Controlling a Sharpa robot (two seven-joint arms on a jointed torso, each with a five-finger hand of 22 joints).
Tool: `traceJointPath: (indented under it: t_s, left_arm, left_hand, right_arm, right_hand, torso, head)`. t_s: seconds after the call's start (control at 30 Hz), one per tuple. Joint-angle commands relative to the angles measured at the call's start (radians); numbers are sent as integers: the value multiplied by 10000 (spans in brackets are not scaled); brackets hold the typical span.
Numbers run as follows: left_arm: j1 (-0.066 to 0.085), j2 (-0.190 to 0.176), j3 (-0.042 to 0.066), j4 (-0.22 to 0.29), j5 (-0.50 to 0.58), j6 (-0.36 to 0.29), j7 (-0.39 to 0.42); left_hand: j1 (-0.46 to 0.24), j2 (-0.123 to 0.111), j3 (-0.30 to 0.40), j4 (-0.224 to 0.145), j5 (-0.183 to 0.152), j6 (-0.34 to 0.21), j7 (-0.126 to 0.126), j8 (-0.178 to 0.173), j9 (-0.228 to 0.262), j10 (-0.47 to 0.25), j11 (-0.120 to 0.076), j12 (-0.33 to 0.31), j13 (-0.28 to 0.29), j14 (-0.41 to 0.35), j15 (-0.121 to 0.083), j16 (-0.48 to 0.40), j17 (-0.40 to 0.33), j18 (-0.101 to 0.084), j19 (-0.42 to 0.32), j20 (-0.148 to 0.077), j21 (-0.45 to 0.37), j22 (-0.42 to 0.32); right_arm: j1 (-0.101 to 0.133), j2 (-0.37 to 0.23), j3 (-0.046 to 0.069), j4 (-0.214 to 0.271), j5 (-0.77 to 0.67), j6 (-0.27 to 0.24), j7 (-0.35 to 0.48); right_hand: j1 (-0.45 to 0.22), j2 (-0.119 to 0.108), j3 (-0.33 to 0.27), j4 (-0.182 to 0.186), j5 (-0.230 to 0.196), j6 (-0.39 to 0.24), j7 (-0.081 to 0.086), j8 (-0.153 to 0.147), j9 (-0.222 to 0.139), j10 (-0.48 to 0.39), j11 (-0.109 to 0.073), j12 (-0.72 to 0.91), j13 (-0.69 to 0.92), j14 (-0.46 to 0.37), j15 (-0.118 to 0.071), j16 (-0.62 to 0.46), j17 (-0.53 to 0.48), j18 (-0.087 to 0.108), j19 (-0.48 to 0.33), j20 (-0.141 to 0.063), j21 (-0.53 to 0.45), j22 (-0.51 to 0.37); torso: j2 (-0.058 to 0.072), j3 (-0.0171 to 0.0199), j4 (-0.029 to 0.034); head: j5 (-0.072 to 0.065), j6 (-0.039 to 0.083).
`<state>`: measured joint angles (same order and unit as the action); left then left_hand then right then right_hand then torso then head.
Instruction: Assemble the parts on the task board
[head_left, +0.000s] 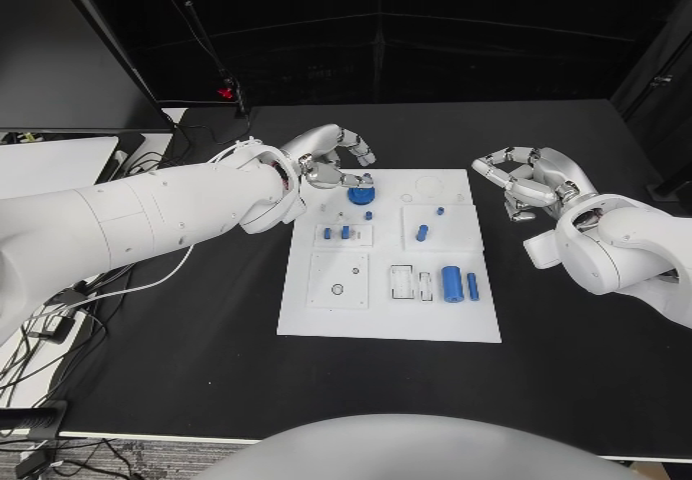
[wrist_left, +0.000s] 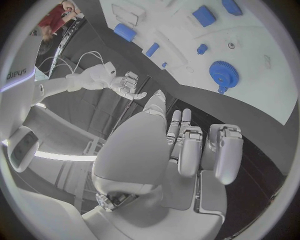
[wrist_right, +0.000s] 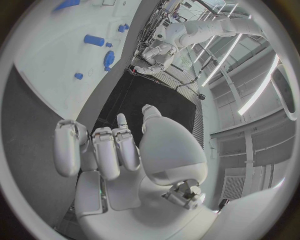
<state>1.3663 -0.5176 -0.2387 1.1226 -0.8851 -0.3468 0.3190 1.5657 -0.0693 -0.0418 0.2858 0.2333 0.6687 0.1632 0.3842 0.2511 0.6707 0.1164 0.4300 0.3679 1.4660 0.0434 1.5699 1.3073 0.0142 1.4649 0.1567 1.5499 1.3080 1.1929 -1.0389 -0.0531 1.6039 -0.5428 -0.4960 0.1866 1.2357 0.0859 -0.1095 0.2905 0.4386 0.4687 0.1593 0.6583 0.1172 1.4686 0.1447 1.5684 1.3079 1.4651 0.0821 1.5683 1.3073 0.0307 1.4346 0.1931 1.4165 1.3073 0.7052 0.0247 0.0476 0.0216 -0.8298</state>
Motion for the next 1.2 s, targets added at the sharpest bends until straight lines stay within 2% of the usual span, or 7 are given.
traceJointPath:
  t_s: [0.03,0.13,0.2,0.5,0.7,0.83,1.2]
  left_arm:
    - [-49,184,9,-175,-2658,-881,547]
    - [-95,364,10,-338,-3785,-938,508]
    - [-121,459,10,-425,-4451,-898,452]
    - [-224,701,10,-660,-6659,-824,159]
    - [-272,833,10,-840,-7381,-719,73]
    - [-297,911,11,-941,-7737,-585,23]
    - [-374,1169,11,-1252,-8324,-361,-59]
  left_hand:
    - [404,64,280,37,-319,736,-33,-429,-424,575,-60,-85,-654,1048,-86,9,2635,-136,1039,-130,191,2620]
    - [496,-1,432,31,-665,1195,-111,-829,-735,948,-113,-245,-1183,1048,-158,9,2635,-142,1059,-180,209,2628]
    - [505,-44,492,28,-768,1412,-151,-1015,-875,1140,-147,-327,-1444,1048,-198,9,2635,-142,1059,-214,209,2628]
    - [779,-129,829,16,-1366,1916,-253,-1547,-1257,1547,-235,-663,-2228,1048,-295,9,2635,-142,1059,-304,209,2628]
    - [894,-192,968,2,-1530,1954,-309,-1746,-1381,1400,-303,-831,-2478,1048,-356,9,2635,-142,1059,-349,209,2628]
    - [828,-232,1003,30,-1778,2003,-313,-1835,-1438,1359,-316,-874,-2592,1048,-379,9,2635,-142,1059,-375,209,2628]
    - [1216,-212,1372,-42,-1795,2182,-371,-1998,-1545,1411,-363,-902,-2829,1048,-424,9,2635,-142,1059,-430,209,2628]
  right_arm:
    - [13,34,5,21,45,-117,393]
    - [13,68,5,6,224,-202,587]
    - [13,86,6,-2,316,-265,706]
    - [13,149,6,-55,445,-330,855]
    - [12,154,6,-69,455,-321,840]
    - [12,157,6,-74,458,-310,817]
    - [12,191,6,-88,458,-243,734]
  right_hand:
    - [11,80,-79,3,43,-54,684,50,-10,1022,77,24,2629,1057,65,25,2635,174,-14,32,-25,1994]
    - [1,88,-88,9,36,-44,683,62,-11,1022,75,24,2629,1057,65,25,2635,174,-12,32,-23,1995]
    - [-13,103,-95,16,34,-36,681,72,-12,1022,75,24,2629,1057,64,25,2635,175,-14,32,-27,1993]
    - [-25,116,-101,19,37,-32,680,80,-15,1022,74,24,2629,1057,64,25,2635,178,-23,32,-37,1989]
    - [-27,120,-103,19,39,-31,680,82,-15,1022,74,24,2629,1057,64,25,2635,179,-25,32,-39,1988]
    - [-27,120,-103,19,39,-31,680,82,-15,1022,74,24,2629,1057,64,25,2635,179,-25,32,-39,1988]
    - [-28,128,-105,17,43,-30,679,86,-17,1022,73,24,2629,1057,63,25,2635,176,-19,32,-32,1991]
  torso:
    - [10,-6,-12]
    - [10,-3,0]
    - [8,5,11]
    - [3,-4,11]
    - [-3,-4,11]
    - [1,-5,12]
    - [1,-6,7]
  head:
    - [-75,113]
    - [-103,168]
    - [-101,202]
    - [-98,347]
    - [-77,369]
    - [-72,384]
    - [-47,410]
